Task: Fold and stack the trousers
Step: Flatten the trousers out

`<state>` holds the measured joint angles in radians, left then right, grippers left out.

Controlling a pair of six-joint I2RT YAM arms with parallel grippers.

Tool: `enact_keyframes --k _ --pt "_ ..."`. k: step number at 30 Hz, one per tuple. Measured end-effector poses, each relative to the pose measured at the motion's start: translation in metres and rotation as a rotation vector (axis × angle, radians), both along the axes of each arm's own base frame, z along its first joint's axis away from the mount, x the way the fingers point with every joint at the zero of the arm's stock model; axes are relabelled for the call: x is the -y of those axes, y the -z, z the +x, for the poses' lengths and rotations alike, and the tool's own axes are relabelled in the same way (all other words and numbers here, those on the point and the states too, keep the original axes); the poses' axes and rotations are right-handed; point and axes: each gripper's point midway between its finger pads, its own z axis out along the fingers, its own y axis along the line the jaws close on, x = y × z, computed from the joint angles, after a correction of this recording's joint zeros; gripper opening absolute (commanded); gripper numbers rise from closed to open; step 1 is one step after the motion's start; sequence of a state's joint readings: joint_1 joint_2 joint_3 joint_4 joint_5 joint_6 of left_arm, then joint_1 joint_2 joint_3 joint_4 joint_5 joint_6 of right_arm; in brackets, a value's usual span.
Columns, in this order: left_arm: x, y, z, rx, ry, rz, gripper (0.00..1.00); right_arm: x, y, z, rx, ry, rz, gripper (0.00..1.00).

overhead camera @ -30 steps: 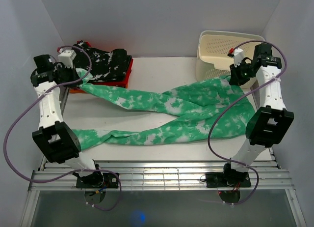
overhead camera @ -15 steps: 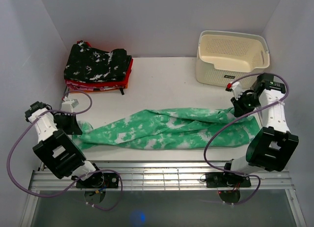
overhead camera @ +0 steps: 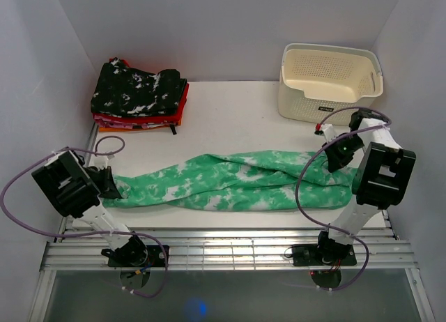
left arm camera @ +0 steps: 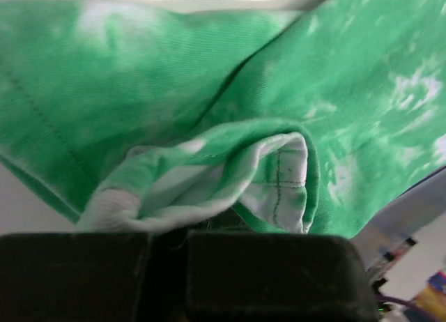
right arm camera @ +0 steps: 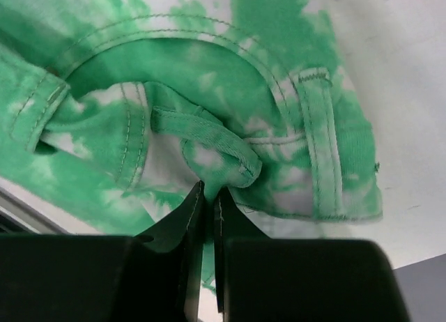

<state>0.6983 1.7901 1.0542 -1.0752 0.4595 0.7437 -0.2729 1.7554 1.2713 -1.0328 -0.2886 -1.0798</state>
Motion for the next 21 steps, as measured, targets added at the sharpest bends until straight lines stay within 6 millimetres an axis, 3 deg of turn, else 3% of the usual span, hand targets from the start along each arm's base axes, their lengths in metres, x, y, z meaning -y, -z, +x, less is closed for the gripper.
enact_keyframes --k 3,5,8,11,13,16,19,21 --pt "-0.005 0.000 0.026 -0.029 -0.063 -0.034 0.00 0.003 0.005 0.031 0.003 0.038 -0.006 0.08" --pt "-0.008 -0.001 0.049 -0.028 -0.093 -0.040 0.00 0.003 0.006 0.062 0.033 0.059 -0.015 0.08" --pt "-0.017 -0.005 0.096 0.047 -0.111 -0.007 0.00 -0.003 -0.005 0.111 0.096 0.079 -0.022 0.08" --pt "-0.035 -0.022 0.156 0.179 -0.117 0.056 0.00 -0.007 -0.045 0.170 0.240 0.101 -0.017 0.08" --pt "-0.050 -0.050 0.198 0.290 -0.123 0.092 0.00 -0.008 -0.084 0.199 0.359 0.108 -0.016 0.08" --pt "-0.067 -0.102 0.237 0.441 -0.135 0.130 0.00 -0.010 -0.133 0.211 0.479 0.106 0.009 0.08" --pt "-0.076 -0.158 0.251 0.585 -0.134 0.126 0.00 -0.012 -0.173 0.191 0.541 0.095 0.060 0.08" --pt "-0.082 -0.180 0.241 0.628 -0.138 0.120 0.00 -0.003 -0.198 0.165 0.591 0.095 0.084 0.08"
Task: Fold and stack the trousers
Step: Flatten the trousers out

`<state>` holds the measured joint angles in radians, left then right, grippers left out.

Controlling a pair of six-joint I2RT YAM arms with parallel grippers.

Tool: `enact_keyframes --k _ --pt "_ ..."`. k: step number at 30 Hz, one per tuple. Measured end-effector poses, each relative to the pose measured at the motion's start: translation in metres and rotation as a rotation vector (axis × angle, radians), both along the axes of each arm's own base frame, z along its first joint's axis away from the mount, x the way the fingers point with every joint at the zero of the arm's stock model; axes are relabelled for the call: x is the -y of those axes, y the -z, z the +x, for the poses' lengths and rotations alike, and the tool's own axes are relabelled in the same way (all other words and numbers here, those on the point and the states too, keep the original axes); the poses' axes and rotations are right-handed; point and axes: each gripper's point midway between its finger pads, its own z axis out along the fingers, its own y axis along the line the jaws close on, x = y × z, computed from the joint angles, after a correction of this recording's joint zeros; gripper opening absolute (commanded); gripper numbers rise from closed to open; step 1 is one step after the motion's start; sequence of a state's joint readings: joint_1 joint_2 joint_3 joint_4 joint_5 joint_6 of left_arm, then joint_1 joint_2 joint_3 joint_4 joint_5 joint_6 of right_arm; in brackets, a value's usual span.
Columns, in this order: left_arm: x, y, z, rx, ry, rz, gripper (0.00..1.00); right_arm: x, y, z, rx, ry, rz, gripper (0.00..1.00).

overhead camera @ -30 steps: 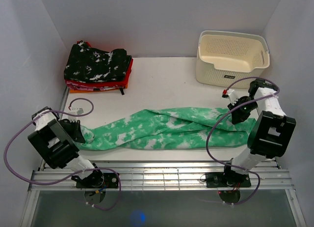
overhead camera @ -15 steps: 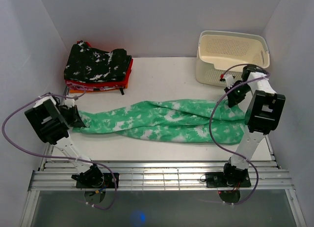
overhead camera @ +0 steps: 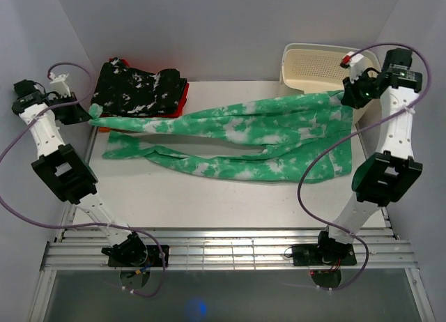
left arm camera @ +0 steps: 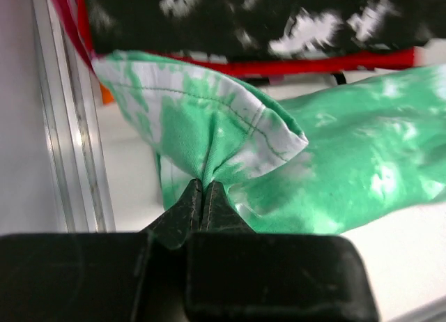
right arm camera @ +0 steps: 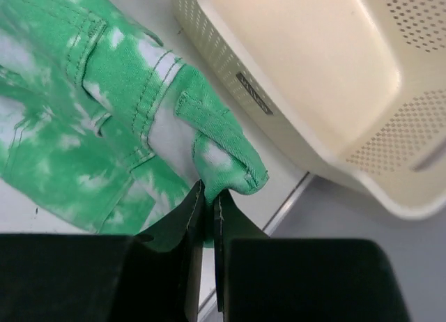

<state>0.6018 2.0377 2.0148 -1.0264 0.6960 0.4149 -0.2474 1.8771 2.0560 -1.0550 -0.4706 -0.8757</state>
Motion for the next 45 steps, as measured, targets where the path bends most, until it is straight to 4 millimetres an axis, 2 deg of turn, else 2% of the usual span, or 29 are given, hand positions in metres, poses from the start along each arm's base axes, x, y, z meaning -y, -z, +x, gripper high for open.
enact_keyframes --k 2,3,6,7,8,10,12,13,15,16,18,22,24,25,26,27,29,30,31,32,33,34,37,38,39,42,44,45 --pt "-0.008 -0.017 -0.022 0.036 0.003 -0.001 0.00 0.014 -0.021 -0.035 0.054 -0.002 0.002 0.08" --pt "-0.011 -0.025 -0.040 0.050 0.003 -0.002 0.00 0.023 -0.027 -0.057 0.080 0.004 -0.009 0.08" --pt "-0.016 -0.033 -0.093 0.077 0.008 0.006 0.00 0.034 -0.023 -0.115 0.104 -0.003 -0.055 0.08" --pt "-0.016 -0.030 -0.111 0.072 0.005 0.007 0.00 0.035 -0.013 -0.133 0.095 -0.009 -0.077 0.08" --pt "-0.019 -0.025 -0.130 0.072 0.006 0.020 0.00 0.034 0.006 -0.154 0.071 -0.031 -0.103 0.08" --pt "-0.021 -0.001 -0.167 0.038 0.005 0.032 0.00 0.032 0.049 -0.186 -0.019 -0.073 -0.125 0.08" --pt "-0.017 0.035 -0.199 -0.014 0.024 0.019 0.17 0.032 0.096 -0.212 -0.120 -0.109 -0.131 0.08" --pt "-0.013 0.057 -0.214 -0.053 0.040 0.008 0.32 0.032 0.117 -0.221 -0.167 -0.123 -0.126 0.08" --pt "-0.004 0.094 -0.234 -0.116 0.079 -0.020 0.45 0.029 0.158 -0.243 -0.274 -0.160 -0.111 0.08" --pt "0.003 0.110 -0.242 -0.139 0.106 -0.032 0.53 0.029 0.169 -0.249 -0.299 -0.178 -0.120 0.08" --pt "0.011 0.120 -0.249 -0.150 0.143 -0.035 0.57 0.030 0.181 -0.256 -0.323 -0.210 -0.153 0.08" --pt "0.010 0.109 -0.244 -0.072 0.212 0.063 0.78 0.034 0.190 -0.261 -0.308 -0.276 -0.235 0.09" --pt "0.010 0.092 -0.238 -0.008 0.239 0.126 0.92 0.033 0.194 -0.268 -0.293 -0.302 -0.278 0.26" --pt "0.010 0.085 -0.235 0.013 0.249 0.146 0.95 0.033 0.196 -0.272 -0.289 -0.312 -0.296 0.50" --pt "0.011 0.079 -0.233 0.029 0.259 0.165 0.95 0.033 0.198 -0.275 -0.283 -0.317 -0.315 0.61" --pt "0.012 0.073 -0.227 0.045 0.269 0.187 0.95 0.033 0.200 -0.277 -0.276 -0.332 -0.340 0.68" --pt "0.015 0.065 -0.213 0.063 0.300 0.219 0.95 0.035 0.202 -0.282 -0.275 -0.346 -0.375 0.70" --pt "0.018 0.062 -0.204 0.069 0.316 0.228 0.95 0.036 0.202 -0.283 -0.279 -0.349 -0.387 0.67" --pt "0.025 0.060 -0.192 0.075 0.342 0.236 0.95 0.037 0.202 -0.283 -0.279 -0.350 -0.393 0.60" --pt "0.030 0.057 -0.181 0.078 0.363 0.239 0.94 0.038 0.202 -0.283 -0.282 -0.354 -0.397 0.43" --pt "0.035 0.054 -0.171 0.081 0.378 0.237 0.94 0.039 0.201 -0.285 -0.287 -0.362 -0.398 0.38" --pt "0.042 0.051 -0.159 0.086 0.400 0.238 0.93 0.039 0.199 -0.286 -0.292 -0.362 -0.395 0.37" --pt "0.061 0.046 -0.131 0.087 0.449 0.231 0.93 0.045 0.196 -0.289 -0.298 -0.363 -0.421 0.69" --pt "0.068 0.045 -0.122 0.084 0.465 0.229 0.94 0.048 0.195 -0.290 -0.296 -0.366 -0.440 0.97" --pt "0.075 0.046 -0.114 0.076 0.475 0.227 0.94 0.051 0.193 -0.289 -0.290 -0.367 -0.458 0.90" --pt "0.096 0.050 -0.092 0.051 0.502 0.215 0.94 0.057 0.185 -0.284 -0.272 -0.357 -0.483 0.90" --pt "0.105 0.055 -0.071 0.034 0.515 0.213 0.94 0.065 0.166 -0.270 -0.265 -0.316 -0.452 0.90" --pt "0.108 0.059 -0.061 0.026 0.519 0.213 0.94 0.073 0.148 -0.255 -0.243 -0.287 -0.437 0.90"
